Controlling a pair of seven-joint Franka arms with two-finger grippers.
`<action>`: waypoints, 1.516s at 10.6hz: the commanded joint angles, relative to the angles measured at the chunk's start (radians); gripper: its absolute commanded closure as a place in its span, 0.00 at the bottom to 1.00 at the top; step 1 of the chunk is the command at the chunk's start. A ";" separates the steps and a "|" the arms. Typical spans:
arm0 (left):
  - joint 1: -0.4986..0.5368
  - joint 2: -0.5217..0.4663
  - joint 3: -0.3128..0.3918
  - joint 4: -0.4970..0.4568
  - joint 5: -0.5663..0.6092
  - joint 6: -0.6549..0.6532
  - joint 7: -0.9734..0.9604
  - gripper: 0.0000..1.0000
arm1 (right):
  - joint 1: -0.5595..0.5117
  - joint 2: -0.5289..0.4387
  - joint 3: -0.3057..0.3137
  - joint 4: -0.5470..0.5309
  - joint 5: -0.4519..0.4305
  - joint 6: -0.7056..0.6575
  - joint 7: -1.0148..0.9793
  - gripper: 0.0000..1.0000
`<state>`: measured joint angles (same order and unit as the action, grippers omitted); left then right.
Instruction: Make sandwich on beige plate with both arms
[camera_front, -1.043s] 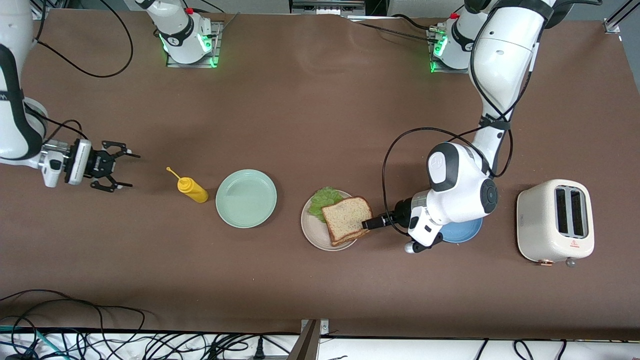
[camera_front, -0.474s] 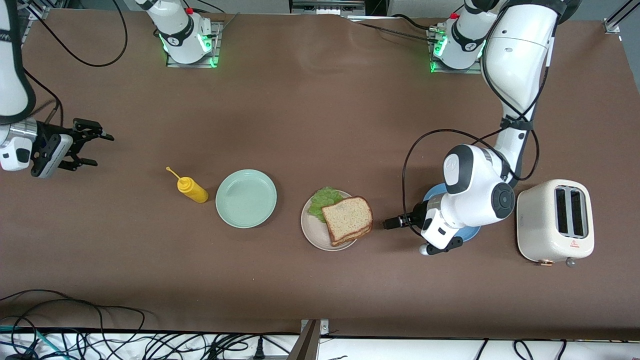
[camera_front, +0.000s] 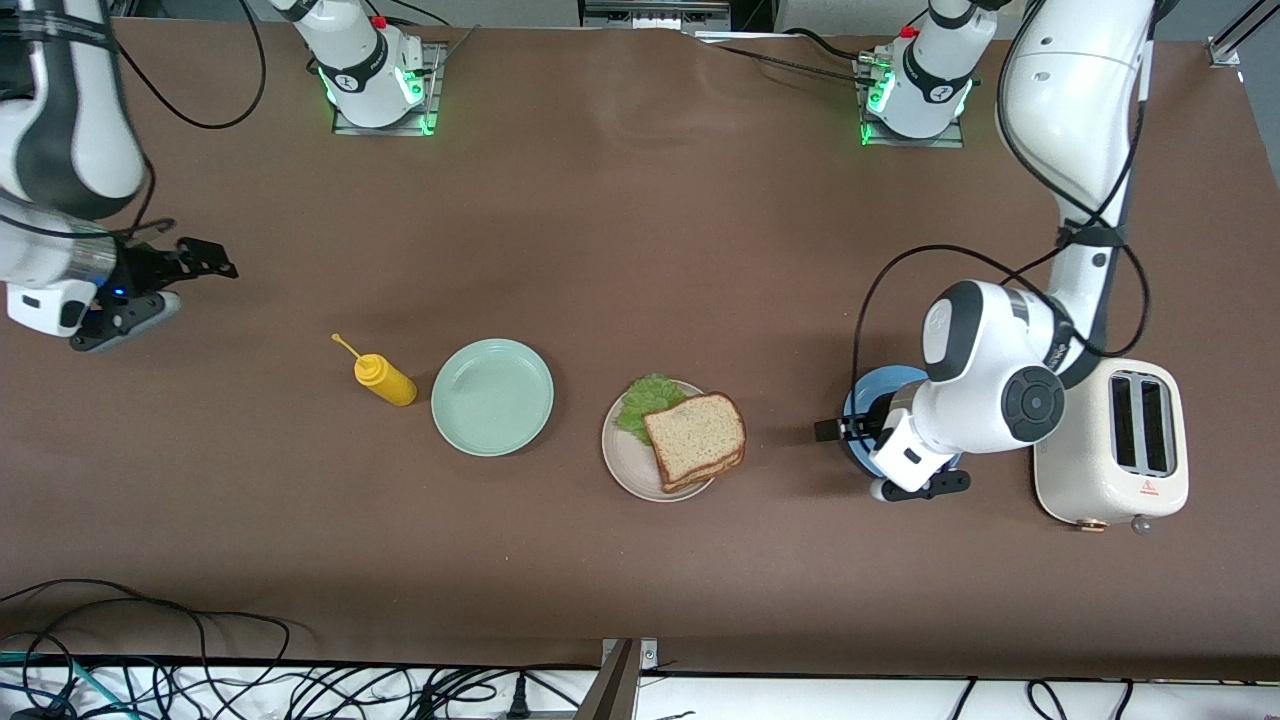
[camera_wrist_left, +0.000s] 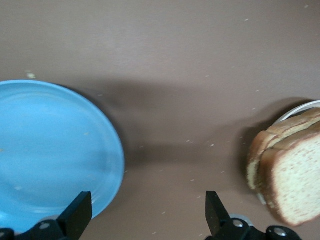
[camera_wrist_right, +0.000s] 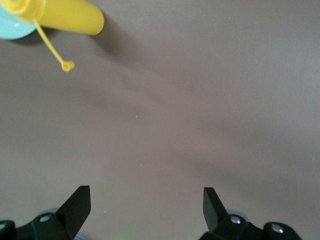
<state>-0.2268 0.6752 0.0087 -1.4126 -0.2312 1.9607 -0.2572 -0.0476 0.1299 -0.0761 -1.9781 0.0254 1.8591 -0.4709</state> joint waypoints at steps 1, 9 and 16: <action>0.018 -0.040 -0.004 -0.005 0.097 -0.089 -0.011 0.00 | 0.002 -0.003 0.083 0.007 -0.060 0.009 0.359 0.00; 0.110 -0.120 -0.004 -0.003 0.200 -0.230 0.074 0.00 | 0.046 0.022 0.015 0.364 0.034 -0.059 0.650 0.00; 0.162 -0.250 -0.004 -0.003 0.260 -0.385 0.197 0.00 | 0.037 -0.074 0.059 0.443 0.034 -0.282 0.550 0.00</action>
<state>-0.0672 0.4667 0.0116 -1.4093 -0.0059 1.6103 -0.0838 -0.0045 0.1029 -0.0129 -1.4610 0.0452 1.5535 0.1341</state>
